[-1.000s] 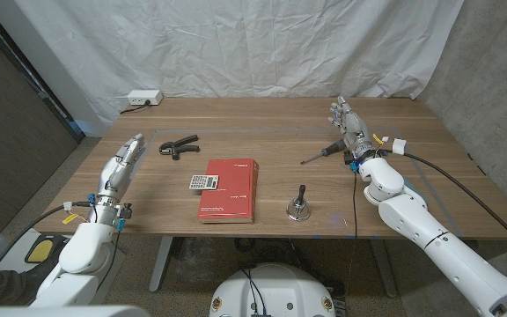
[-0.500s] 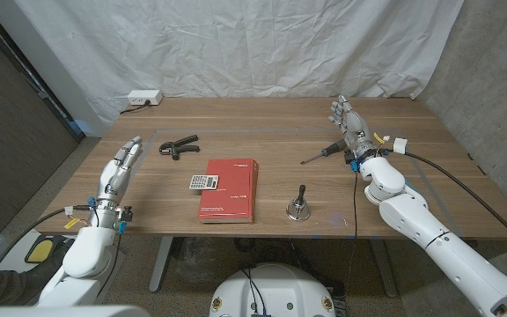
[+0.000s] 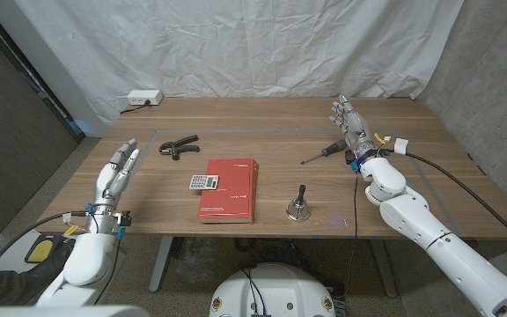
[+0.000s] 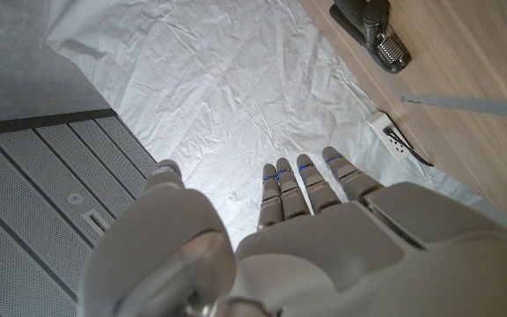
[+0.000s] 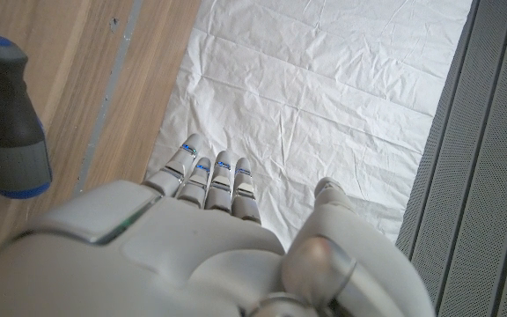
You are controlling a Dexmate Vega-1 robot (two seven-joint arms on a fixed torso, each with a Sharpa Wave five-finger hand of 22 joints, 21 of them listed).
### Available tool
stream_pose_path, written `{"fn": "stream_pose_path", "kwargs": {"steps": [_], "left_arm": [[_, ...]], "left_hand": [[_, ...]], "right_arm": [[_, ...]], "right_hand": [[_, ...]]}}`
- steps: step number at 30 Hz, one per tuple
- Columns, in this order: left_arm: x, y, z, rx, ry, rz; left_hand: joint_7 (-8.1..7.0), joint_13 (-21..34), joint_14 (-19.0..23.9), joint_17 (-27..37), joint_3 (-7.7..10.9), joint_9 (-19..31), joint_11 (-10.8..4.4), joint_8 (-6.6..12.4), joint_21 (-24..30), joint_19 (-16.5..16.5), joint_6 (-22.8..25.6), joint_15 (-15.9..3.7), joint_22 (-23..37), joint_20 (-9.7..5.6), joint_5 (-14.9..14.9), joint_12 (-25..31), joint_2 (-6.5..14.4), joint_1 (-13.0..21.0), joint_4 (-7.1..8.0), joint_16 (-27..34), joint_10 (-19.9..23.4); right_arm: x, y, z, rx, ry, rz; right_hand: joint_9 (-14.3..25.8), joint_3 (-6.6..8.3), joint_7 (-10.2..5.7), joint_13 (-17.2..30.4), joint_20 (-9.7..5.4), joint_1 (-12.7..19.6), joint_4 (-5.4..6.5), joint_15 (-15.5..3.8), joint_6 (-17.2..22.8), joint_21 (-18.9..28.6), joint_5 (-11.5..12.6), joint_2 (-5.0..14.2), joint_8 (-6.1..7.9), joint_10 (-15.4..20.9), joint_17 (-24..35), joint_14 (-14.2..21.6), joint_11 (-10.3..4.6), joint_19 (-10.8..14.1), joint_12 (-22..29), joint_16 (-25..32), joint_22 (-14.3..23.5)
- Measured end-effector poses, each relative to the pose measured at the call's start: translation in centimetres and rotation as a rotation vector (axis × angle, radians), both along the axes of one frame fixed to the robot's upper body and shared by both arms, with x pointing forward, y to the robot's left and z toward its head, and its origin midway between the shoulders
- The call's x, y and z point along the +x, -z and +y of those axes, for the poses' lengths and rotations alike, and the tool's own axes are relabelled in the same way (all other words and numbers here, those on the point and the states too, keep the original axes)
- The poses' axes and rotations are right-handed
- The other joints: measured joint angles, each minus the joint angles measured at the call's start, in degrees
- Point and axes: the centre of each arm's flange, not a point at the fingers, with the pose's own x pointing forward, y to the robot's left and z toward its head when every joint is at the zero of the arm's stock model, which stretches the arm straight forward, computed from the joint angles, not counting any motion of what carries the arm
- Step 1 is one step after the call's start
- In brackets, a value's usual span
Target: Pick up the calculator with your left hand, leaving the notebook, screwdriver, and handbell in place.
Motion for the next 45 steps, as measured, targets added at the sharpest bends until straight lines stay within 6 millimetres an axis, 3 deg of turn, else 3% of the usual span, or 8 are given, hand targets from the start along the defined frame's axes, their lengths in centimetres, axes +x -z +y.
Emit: {"fn": "stream_pose_path", "kwargs": {"steps": [10,21,27,39,40,45], "left_arm": [[-1.9,0.0,-0.3,0.018,-0.052,-0.017],[-2.5,0.5,-0.6,0.072,-0.182,0.007],[-2.7,0.4,-0.9,0.096,-0.232,0.011],[-3.4,-0.5,-2.3,0.122,-0.222,-0.008],[-3.5,-0.1,-1.9,0.156,-0.332,-0.005],[-3.8,-0.2,-2.2,0.172,-0.358,-0.01]], "left_hand": [[-0.54,0.0,0.26,0.0,0.41,0.0,-0.75,-0.77,-0.47,0.21,-0.73,0.26,0.0,-0.21,0.86,-0.63,-0.8,3.92,-2.3,-0.45,-0.34],[-0.22,0.14,-0.74,0.16,0.61,0.04,-0.99,-1.6,-0.88,-0.02,-3.13,0.33,0.0,0.02,1.31,-1.28,-1.13,7.01,-4.03,-0.45,-2.0],[-0.81,0.13,-1.27,0.16,0.73,0.3,-1.56,-1.78,-1.35,-0.02,-4.18,0.28,0.0,0.02,1.31,-1.5,-1.36,8.4,-4.97,-0.87,-2.97],[-1.23,0.13,-1.31,0.15,1.02,0.29,-2.01,-1.77,-1.35,-0.02,-5.15,0.33,0.0,0.01,1.71,-1.5,-1.74,10.74,-6.09,-0.88,-3.42],[-1.29,0.13,-1.31,0.15,1.02,0.29,-2.11,-1.78,-1.35,-0.02,-5.2,0.33,0.0,0.01,1.71,-1.5,-1.75,10.74,-6.09,-0.88,-3.53],[-1.54,0.17,-1.31,0.15,0.82,0.28,-2.19,-1.77,-1.35,-0.02,-5.45,0.33,0.3,0.01,1.71,-1.5,-1.96,11.41,-6.34,-0.88,-3.6]], "right_arm": [[-0.1,0.0,-0.3,0.002,0.008,0.011],[-0.4,-0.3,-1.0,-0.007,0.018,0.006],[-0.4,-0.3,-1.1,-0.008,0.019,0.008],[-0.4,-0.2,-1.2,-0.006,0.024,0.014],[-0.7,-0.3,-1.6,-0.008,0.028,0.01],[-0.7,-0.4,-1.7,-0.006,0.029,0.009]], "right_hand": [[0.0,0.0,0.0,0.0,0.0,0.3,0.0,0.0,0.0,-0.21,0.0,0.31,0.0,0.0,0.0,0.0,0.0,0.0,0.0,0.0,0.0],[0.0,0.0,0.21,0.0,-0.09,0.3,0.0,-0.1,0.21,-0.44,0.0,0.3,0.0,0.51,0.0,0.53,0.1,0.57,0.0,0.0,-0.01],[0.0,0.01,0.21,0.0,-0.01,0.3,0.01,-0.1,0.21,-0.44,0.0,0.3,0.0,0.51,0.0,0.52,0.11,0.64,0.0,0.0,-0.01],[0.0,-0.18,0.21,0.0,-0.01,0.3,-0.17,-0.1,0.21,-0.84,0.0,0.3,0.0,0.5,0.0,0.52,0.11,0.63,0.0,0.0,-0.01],[0.0,-0.24,0.21,0.0,-0.01,0.3,-0.24,-0.1,0.21,-0.84,0.0,0.3,0.0,0.5,0.0,0.52,0.1,0.63,0.0,0.0,-0.01],[0.0,-0.24,0.21,0.0,-0.01,0.3,-0.24,-0.1,0.21,-1.06,0.0,0.3,0.0,0.5,0.0,0.52,0.11,0.63,0.0,0.0,-0.01]]}}
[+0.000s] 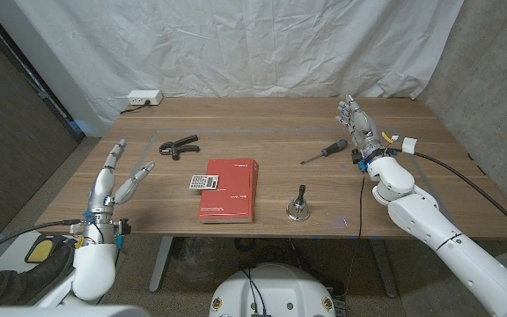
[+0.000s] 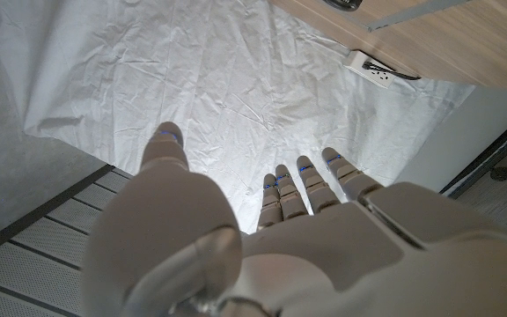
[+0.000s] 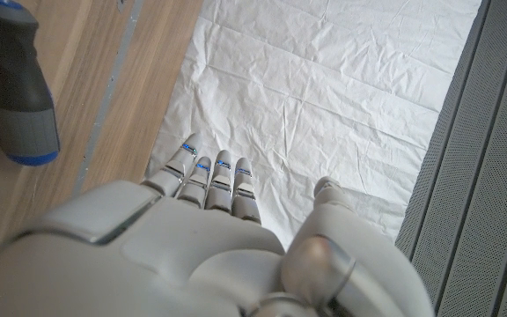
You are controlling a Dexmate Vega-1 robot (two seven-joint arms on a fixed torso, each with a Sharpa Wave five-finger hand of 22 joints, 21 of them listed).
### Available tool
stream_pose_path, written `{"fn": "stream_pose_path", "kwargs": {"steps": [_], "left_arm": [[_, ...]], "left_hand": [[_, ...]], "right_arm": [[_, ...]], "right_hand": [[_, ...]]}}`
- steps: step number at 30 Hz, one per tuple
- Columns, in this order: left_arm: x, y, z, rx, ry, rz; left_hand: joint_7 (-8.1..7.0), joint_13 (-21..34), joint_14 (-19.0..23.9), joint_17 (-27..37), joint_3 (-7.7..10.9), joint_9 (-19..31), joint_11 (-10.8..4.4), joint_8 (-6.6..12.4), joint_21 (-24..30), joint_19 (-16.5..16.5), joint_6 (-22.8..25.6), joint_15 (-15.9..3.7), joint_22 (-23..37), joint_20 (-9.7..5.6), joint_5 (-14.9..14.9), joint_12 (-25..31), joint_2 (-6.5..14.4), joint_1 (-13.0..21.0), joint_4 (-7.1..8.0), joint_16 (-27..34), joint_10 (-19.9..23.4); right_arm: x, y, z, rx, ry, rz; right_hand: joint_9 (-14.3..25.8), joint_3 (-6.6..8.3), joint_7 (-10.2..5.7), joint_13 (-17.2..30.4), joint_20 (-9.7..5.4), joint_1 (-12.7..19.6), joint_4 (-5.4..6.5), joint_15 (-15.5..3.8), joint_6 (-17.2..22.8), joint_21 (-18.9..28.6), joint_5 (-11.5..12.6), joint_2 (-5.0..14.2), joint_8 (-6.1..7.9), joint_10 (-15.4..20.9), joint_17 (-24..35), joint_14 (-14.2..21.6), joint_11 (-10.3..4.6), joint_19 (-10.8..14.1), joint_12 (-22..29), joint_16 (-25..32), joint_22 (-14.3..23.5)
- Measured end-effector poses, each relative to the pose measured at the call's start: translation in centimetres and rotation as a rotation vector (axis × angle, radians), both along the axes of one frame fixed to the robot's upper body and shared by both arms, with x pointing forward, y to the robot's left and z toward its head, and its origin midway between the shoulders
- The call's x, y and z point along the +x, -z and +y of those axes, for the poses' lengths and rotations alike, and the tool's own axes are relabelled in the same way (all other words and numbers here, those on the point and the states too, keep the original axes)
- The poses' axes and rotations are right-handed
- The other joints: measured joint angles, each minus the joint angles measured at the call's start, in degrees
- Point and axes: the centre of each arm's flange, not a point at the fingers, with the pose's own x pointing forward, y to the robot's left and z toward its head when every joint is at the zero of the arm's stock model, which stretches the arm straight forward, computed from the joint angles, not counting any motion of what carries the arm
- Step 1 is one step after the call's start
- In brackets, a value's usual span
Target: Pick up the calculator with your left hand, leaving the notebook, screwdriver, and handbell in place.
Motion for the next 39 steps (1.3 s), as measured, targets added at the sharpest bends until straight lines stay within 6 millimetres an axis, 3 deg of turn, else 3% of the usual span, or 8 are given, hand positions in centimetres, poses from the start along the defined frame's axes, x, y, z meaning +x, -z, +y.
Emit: {"fn": "stream_pose_path", "kwargs": {"steps": [8,21,24,39], "left_arm": [[-0.4,0.1,-0.2,0.041,-0.086,-0.004],[-0.7,0.1,-0.3,0.114,-0.224,-0.015],[-1.0,0.1,-1.4,0.154,-0.24,-0.017],[-1.5,0.4,-2.6,0.286,-0.393,0.002]], "left_hand": [[0.01,0.23,0.0,0.0,-0.09,0.0,-0.31,0.0,0.0,0.0,-0.61,0.0,0.0,0.0,0.0,0.0,-0.37,0.37,-0.38,0.0,-0.27],[-0.93,0.23,0.23,0.28,-0.56,-0.01,-2.06,0.0,0.0,0.0,0.12,-0.18,-0.01,0.0,0.22,0.29,-0.69,1.29,-0.85,0.35,0.87],[-1.25,0.23,0.42,0.28,-0.56,-0.01,-2.28,0.29,0.0,0.14,0.44,0.0,-0.01,-0.14,0.22,0.29,-0.82,1.74,-0.85,0.35,1.08],[-1.64,0.22,0.71,0.27,-0.81,-0.01,-2.88,0.45,0.0,0.54,0.84,-0.3,-0.02,0.08,0.66,0.29,-0.98,2.04,-1.08,0.35,1.7]], "right_arm": [[0.0,-0.1,-0.1,0.0,0.002,-0.001],[0.4,0.3,-0.3,0.01,0.004,0.006],[0.4,0.2,-0.2,0.012,-0.002,-0.004],[0.5,0.1,0.1,0.019,-0.015,-0.013]], "right_hand": [[0.0,0.0,0.0,0.0,0.0,0.0,0.0,0.0,0.0,-0.22,0.0,0.0,0.0,0.0,0.0,0.0,0.0,0.0,0.0,0.0,0.0],[0.0,0.0,0.0,0.0,0.0,0.0,0.0,0.0,0.0,-0.44,0.0,0.0,0.0,0.0,0.0,0.0,0.0,-0.01,0.0,0.0,0.0],[0.0,0.0,0.0,0.0,-0.01,0.0,0.0,0.0,0.0,-0.44,0.0,0.0,0.0,-0.01,0.0,0.0,0.0,0.01,0.0,0.0,0.0],[0.0,0.0,0.0,0.0,-0.31,0.0,0.0,0.0,0.0,-0.88,0.0,0.0,0.0,-0.01,0.0,-0.01,0.0,0.31,0.0,0.0,0.0]]}}
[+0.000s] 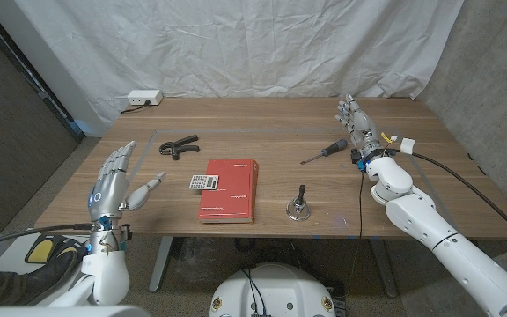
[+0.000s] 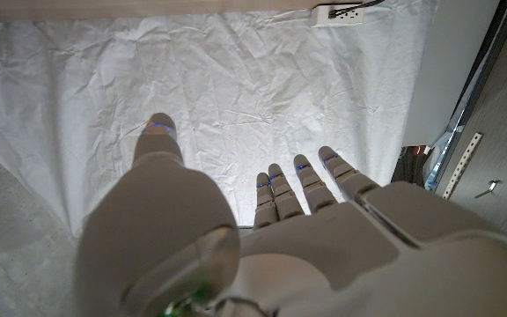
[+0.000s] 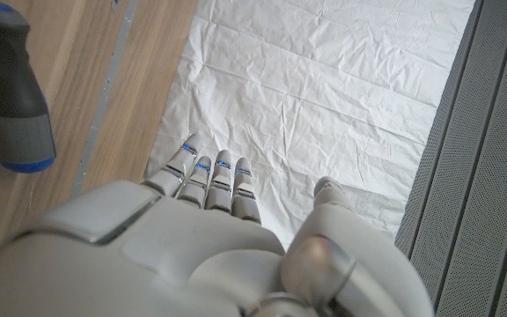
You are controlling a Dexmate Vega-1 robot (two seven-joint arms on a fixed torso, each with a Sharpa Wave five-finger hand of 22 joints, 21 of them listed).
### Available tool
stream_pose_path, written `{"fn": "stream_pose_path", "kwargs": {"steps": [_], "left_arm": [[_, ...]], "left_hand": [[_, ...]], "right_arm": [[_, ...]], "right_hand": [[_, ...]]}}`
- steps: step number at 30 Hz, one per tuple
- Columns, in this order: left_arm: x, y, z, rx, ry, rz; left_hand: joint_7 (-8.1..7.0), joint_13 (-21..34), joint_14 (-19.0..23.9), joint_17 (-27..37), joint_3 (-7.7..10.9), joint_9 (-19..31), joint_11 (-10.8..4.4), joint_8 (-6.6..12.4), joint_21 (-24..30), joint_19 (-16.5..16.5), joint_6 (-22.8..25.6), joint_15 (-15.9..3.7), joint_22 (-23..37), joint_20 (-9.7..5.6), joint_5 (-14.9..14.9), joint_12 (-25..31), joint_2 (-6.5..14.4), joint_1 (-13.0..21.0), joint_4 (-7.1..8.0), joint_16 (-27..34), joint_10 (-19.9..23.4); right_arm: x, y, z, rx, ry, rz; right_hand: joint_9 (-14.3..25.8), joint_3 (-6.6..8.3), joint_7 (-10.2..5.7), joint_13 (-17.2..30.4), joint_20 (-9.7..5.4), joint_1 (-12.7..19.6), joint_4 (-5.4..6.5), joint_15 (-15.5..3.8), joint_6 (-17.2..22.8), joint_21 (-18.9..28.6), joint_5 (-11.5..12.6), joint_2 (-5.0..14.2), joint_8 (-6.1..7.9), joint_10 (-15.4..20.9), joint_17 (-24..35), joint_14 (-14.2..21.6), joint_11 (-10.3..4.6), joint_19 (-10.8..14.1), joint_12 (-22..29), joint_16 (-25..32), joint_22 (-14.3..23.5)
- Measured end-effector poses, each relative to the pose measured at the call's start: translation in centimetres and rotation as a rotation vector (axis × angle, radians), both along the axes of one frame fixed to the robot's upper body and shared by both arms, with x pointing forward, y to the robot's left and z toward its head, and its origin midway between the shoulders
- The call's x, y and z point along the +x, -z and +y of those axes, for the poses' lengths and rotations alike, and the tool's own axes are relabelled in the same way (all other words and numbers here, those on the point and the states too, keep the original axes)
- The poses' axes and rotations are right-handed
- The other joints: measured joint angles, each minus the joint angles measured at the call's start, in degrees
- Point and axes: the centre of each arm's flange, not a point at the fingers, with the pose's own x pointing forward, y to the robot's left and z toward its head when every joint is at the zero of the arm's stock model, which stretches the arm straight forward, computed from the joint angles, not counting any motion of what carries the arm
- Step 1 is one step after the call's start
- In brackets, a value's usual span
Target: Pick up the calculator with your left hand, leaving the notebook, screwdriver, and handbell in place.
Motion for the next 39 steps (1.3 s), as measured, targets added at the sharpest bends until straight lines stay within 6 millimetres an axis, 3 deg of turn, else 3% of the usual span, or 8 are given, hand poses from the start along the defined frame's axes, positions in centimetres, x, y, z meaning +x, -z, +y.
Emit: {"fn": "stream_pose_path", "kwargs": {"steps": [15,22,29,30,39], "left_arm": [[-0.1,0.0,-1.4,0.147,-0.176,0.041],[-0.2,-0.2,-3.4,0.261,-0.256,0.07],[-0.4,-0.1,-3.3,0.305,-0.347,0.104],[-0.4,0.1,-4.2,0.321,-0.323,0.104],[-0.1,0.6,-4.7,0.364,-0.364,0.136]], "left_hand": [[-0.51,-0.01,0.28,0.0,0.0,0.0,-0.27,0.0,0.05,0.63,0.09,0.28,-0.01,-0.19,0.0,0.0,0.0,0.46,0.01,0.0,0.01],[-0.94,-0.01,0.28,-0.01,-0.23,0.0,-1.14,0.0,0.33,1.11,0.09,0.28,-0.01,-0.31,0.45,0.0,0.11,0.8,-0.23,0.0,0.07],[-1.24,-0.01,0.28,-0.01,-0.27,0.0,-1.14,0.0,0.33,1.04,-0.21,0.28,-0.01,-0.24,0.45,0.0,-0.3,1.21,-0.27,0.0,0.06],[-1.24,-0.01,0.28,-0.01,-0.42,-0.01,-1.14,0.0,0.33,0.96,-0.21,0.28,-0.01,-0.15,0.45,0.0,-0.3,1.21,-0.41,0.0,0.06],[-1.57,-0.01,0.07,-0.01,-0.41,0.29,-1.23,0.0,0.21,0.88,-0.5,0.07,-0.01,-0.08,0.84,0.0,-0.3,1.21,-0.41,0.0,-0.03]], "right_arm": [[-0.2,-0.3,0.1,0.0,-0.005,-0.008],[-0.3,-0.4,0.0,0.001,-0.008,-0.009],[-0.3,-0.4,-0.2,0.0,-0.01,-0.009],[-0.3,-0.4,-0.1,0.001,-0.014,-0.009],[-0.2,-0.3,-0.4,0.0,-0.017,-0.005]], "right_hand": [[0.0,-0.17,0.0,0.0,0.32,0.0,-0.17,0.0,0.0,-0.35,0.0,0.0,0.0,0.0,0.0,0.0,0.0,0.31,0.0,0.0,0.0],[0.0,-0.24,0.0,0.0,0.32,0.0,-0.24,0.0,0.0,-0.38,0.0,0.0,0.0,0.0,0.0,0.0,0.0,0.31,0.0,0.0,0.0],[0.0,-0.24,0.0,0.0,0.32,0.0,-0.24,0.0,0.0,-0.59,0.0,0.0,0.0,0.0,0.0,0.0,0.0,0.31,0.0,0.0,0.0],[0.0,-0.24,0.0,0.0,0.32,0.0,-0.24,0.0,0.0,-0.59,0.0,0.0,0.0,0.0,0.0,0.0,0.0,0.3,0.0,0.0,0.0],[0.0,-0.24,0.0,0.0,0.32,0.0,-0.24,0.0,0.0,-0.81,0.0,0.0,0.0,0.0,0.0,0.0,0.0,0.3,0.0,0.0,0.0]]}}
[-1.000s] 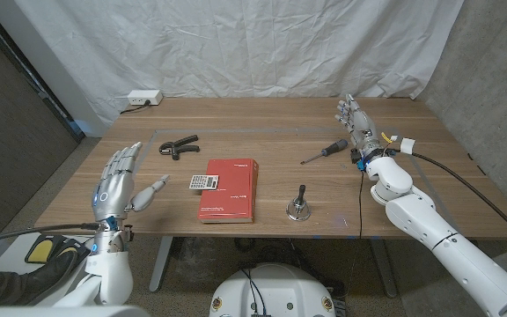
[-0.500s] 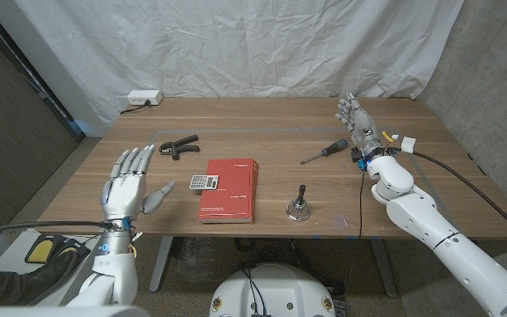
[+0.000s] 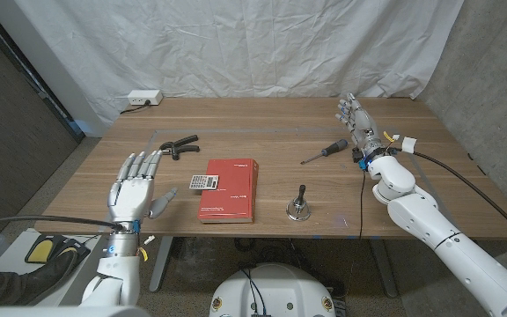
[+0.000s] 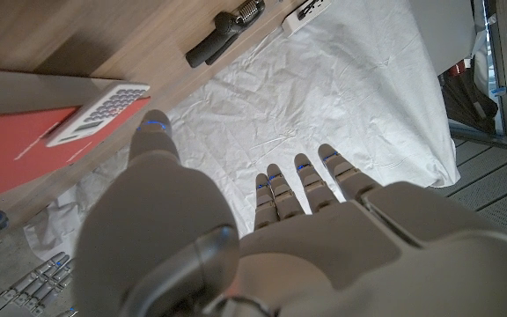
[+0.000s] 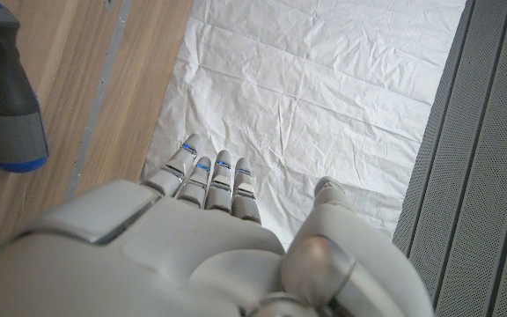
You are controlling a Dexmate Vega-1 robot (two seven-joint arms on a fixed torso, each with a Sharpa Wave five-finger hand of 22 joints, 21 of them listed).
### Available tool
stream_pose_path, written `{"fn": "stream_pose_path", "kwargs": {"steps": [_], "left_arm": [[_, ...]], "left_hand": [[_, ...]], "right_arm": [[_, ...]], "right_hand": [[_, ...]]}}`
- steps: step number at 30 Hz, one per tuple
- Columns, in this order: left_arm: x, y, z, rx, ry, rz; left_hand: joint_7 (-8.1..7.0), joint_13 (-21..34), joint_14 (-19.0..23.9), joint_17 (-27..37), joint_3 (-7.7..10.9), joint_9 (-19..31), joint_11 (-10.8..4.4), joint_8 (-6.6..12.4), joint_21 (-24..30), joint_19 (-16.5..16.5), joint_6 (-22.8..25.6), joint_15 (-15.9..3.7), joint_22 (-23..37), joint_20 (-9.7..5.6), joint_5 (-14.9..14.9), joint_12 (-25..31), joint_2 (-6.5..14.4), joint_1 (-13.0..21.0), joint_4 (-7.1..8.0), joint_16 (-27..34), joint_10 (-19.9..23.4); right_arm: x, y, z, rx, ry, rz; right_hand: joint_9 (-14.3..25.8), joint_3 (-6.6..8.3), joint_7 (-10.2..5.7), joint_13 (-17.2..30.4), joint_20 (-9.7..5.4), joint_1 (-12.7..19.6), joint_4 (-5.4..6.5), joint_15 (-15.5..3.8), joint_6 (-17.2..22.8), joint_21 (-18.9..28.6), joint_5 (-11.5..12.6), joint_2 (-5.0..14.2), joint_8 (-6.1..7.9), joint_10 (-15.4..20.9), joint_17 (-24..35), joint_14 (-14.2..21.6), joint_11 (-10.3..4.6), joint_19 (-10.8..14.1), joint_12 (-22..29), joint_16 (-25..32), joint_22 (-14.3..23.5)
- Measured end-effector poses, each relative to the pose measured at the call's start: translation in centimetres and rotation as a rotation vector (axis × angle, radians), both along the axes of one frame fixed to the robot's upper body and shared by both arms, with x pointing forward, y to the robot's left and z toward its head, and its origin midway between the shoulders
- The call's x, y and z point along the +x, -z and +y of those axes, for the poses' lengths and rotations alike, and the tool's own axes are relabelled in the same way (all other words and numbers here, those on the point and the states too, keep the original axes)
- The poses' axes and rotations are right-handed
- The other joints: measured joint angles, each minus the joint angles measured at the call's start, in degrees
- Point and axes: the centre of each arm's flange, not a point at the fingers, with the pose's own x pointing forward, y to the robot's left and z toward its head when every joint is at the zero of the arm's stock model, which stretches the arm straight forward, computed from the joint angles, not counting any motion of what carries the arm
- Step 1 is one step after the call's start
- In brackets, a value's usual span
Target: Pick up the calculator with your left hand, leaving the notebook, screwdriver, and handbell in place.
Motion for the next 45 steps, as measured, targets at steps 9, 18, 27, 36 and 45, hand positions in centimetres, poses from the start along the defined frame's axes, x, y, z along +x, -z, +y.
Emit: {"fn": "stream_pose_path", "kwargs": {"steps": [9,18,27,36,45], "left_arm": [[1.1,0.9,-0.6,0.036,-0.003,0.002],[2.6,2.1,-1.3,0.059,0.023,0.009],[3.2,2.5,-1.5,0.057,0.031,0.016],[4.1,3.0,-2.3,0.069,0.042,0.032],[4.7,3.3,-2.7,0.071,0.053,0.038]], "left_hand": [[-1.51,0.0,1.67,0.0,-0.57,-0.01,-1.69,1.19,-0.21,0.39,2.4,0.22,0.0,-0.1,0.49,0.66,0.08,0.53,0.09,0.38,1.98],[-2.04,0.0,2.84,0.0,-1.01,-0.01,-1.81,1.83,0.12,1.68,4.13,0.15,0.0,0.0,0.83,0.92,-0.22,0.83,0.11,0.72,3.51],[-2.56,0.0,4.19,0.0,-1.25,-0.16,-1.93,2.27,0.5,2.83,5.67,0.09,0.0,-0.15,1.15,1.05,-0.18,1.73,-0.12,0.81,4.86],[-2.93,0.0,5.46,0.0,-1.5,-0.16,-2.02,3.11,0.5,3.81,8.91,-0.07,0.0,0.08,1.66,1.5,-0.01,3.48,-0.37,0.81,7.43],[-3.02,0.0,5.8,0.0,-1.49,-0.16,-1.84,3.11,0.5,3.8,9.62,0.14,0.0,0.08,1.66,1.5,0.01,3.47,-0.37,0.81,8.04]], "right_arm": [[0.1,0.0,-0.3,0.002,0.001,0.0],[0.0,0.2,-0.4,0.009,0.003,-0.003],[0.1,0.6,-0.5,0.015,0.004,-0.001],[0.1,0.6,-0.6,0.02,0.002,-0.006],[0.0,0.7,-0.7,0.021,0.001,-0.009]], "right_hand": [[0.0,0.0,-0.3,0.0,-0.15,0.0,0.0,0.32,0.33,-0.2,0.0,0.0,0.0,0.36,0.0,0.32,-0.07,0.15,0.0,0.0,0.0],[0.0,0.0,-0.1,0.0,-0.12,0.0,0.0,0.31,0.52,-0.34,0.0,0.0,0.0,0.44,0.0,0.32,0.02,0.5,0.0,0.0,0.0],[0.0,0.0,-0.1,0.0,0.0,0.0,0.0,0.0,0.52,-0.42,0.0,0.0,0.0,0.43,0.0,0.63,0.02,0.62,0.0,0.0,0.0],[0.0,-0.16,-0.1,0.0,0.0,0.0,-0.16,0.0,0.51,-0.63,0.0,0.0,0.0,0.74,0.0,0.63,-0.29,0.61,0.0,0.0,0.0],[0.0,-0.16,-0.1,0.0,0.01,0.0,-0.16,0.0,0.51,-0.63,0.0,0.0,0.0,0.93,0.0,0.62,-0.1,0.61,0.0,0.0,0.0]]}}
